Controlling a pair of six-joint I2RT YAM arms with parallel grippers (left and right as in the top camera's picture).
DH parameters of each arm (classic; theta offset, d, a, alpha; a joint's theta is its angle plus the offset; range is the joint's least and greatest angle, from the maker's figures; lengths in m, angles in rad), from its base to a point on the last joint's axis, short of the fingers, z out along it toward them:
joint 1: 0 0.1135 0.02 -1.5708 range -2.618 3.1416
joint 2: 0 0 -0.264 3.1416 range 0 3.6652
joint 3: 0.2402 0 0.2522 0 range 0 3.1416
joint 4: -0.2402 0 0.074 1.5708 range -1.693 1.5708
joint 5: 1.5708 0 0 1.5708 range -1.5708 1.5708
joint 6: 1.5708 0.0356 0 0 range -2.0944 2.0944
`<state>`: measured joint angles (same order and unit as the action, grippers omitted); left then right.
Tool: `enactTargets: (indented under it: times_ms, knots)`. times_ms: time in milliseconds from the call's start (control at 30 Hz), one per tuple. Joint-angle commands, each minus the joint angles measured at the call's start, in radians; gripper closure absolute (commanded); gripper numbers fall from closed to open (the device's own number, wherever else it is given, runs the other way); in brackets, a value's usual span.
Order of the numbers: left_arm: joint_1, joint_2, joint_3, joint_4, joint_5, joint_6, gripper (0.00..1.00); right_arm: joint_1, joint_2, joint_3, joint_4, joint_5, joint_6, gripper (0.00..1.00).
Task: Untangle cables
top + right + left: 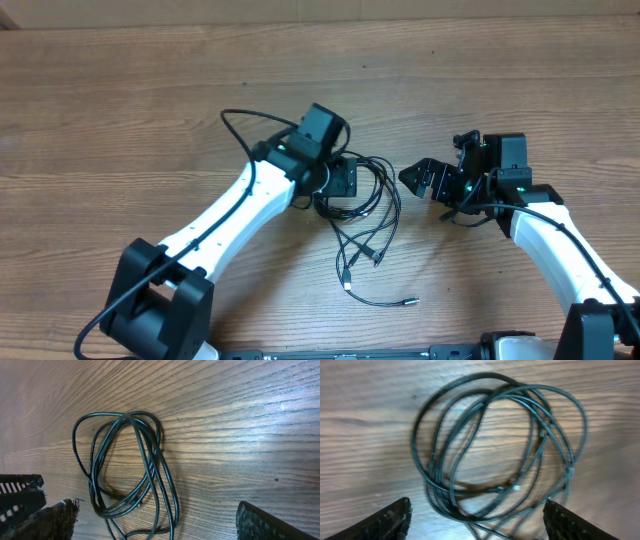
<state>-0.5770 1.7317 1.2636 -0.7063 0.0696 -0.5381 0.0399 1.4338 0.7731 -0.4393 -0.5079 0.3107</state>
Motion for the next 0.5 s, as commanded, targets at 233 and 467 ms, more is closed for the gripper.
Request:
enactTargets:
  times_ms: [233,467]
  knots:
    - [-0.011,0.103,0.007,-0.003,-0.182,0.048,0.16,-0.002,0.005,0.013,0.004,0.007,-0.003,0.00]
    - [-0.012,0.205,0.007,0.014,-0.182,0.044,0.17,-0.002,0.005,0.013,0.003,0.006,0.005,0.00]
